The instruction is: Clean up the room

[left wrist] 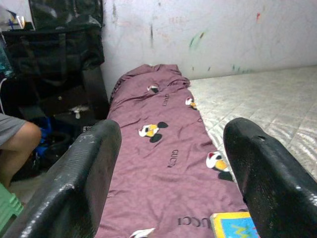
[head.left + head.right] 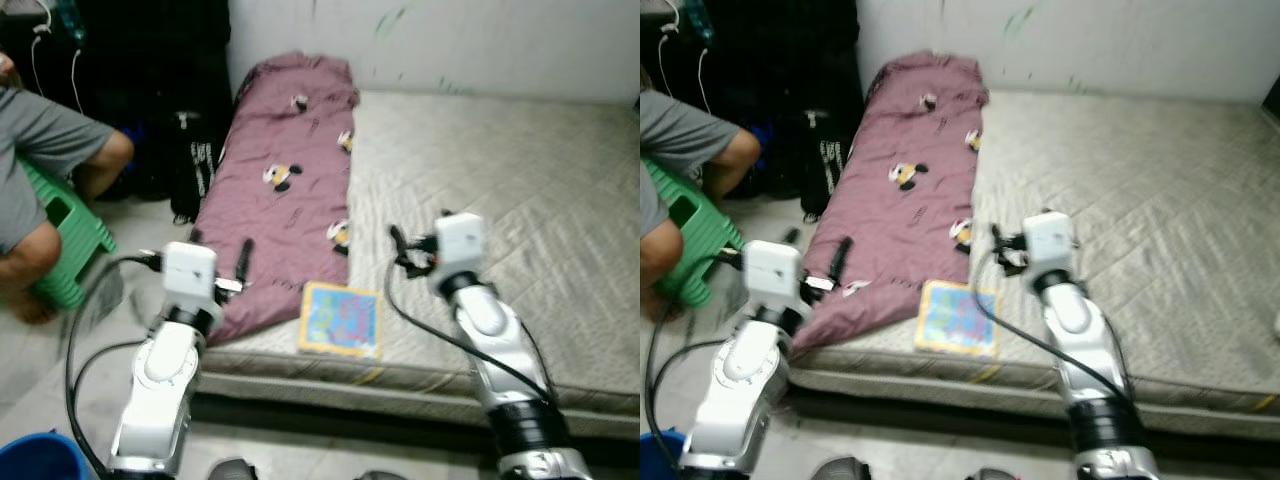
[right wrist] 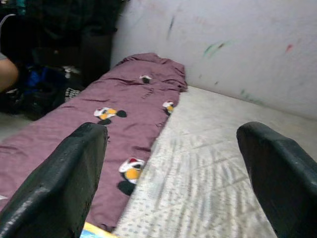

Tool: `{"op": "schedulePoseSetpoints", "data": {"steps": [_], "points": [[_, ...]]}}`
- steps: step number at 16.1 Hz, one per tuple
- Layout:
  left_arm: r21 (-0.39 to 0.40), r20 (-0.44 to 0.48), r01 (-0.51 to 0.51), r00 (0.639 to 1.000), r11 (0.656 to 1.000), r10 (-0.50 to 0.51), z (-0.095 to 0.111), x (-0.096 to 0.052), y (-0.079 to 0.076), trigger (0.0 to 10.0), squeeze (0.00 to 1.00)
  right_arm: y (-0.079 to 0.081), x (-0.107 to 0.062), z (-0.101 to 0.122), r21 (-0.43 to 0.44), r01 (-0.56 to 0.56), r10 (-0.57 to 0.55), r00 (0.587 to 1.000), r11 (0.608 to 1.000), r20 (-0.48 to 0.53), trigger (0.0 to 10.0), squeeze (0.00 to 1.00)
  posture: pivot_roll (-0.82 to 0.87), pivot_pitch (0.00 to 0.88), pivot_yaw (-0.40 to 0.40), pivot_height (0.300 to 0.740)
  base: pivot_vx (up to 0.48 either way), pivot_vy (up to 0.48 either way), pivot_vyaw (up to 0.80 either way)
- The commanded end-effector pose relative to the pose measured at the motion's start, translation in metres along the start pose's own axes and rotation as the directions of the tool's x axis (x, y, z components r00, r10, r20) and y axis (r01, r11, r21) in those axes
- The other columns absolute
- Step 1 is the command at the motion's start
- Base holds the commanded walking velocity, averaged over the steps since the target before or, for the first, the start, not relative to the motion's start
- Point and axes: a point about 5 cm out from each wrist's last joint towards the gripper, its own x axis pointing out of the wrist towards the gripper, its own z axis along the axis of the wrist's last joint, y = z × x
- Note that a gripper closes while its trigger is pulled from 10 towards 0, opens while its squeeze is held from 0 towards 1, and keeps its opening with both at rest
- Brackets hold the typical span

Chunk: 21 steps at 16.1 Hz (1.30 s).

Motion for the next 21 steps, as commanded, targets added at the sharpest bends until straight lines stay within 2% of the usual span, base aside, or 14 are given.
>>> {"op": "schedulePoseSetpoints", "data": {"steps": [1, 15, 21], "points": [[0.018, -0.003, -0.020, 1.000, 1.000, 0.020, 0.0003, -0.0003, 0.0071, 10.0, 0.00, 0.0080, 0.0034, 0.0031, 0.009, -0.026, 0.025, 1.000, 1.000, 0.011, 10.0, 0.00, -0.03, 0.000, -0.031, 0.740, 0.000, -0.292, 0.00], [0.019, -0.004, -0.011, 1.000, 1.000, 0.011, -0.0012, 0.0012, 0.0058, 10.0, 0.00, 0.0089, 0.0048, 0.0020, 0.002, -0.037, 0.037, 0.999, 0.999, 0.010, 10.0, 0.00, -0.03, 0.000, -0.035, 0.740, 0.000, -0.283, 0.00], [-0.009, 0.022, -0.001, 1.000, 1.000, 0.001, 0.0016, 0.0008, 0.0050, 10.0, 0.00, 0.0068, 0.0050, 0.0027, 0.020, -0.027, 0.027, 0.999, 0.999, 0.019, 10.0, 0.00, -0.03, 0.000, -0.034, 0.740, 0.000, 0.000, 0.00]]}}
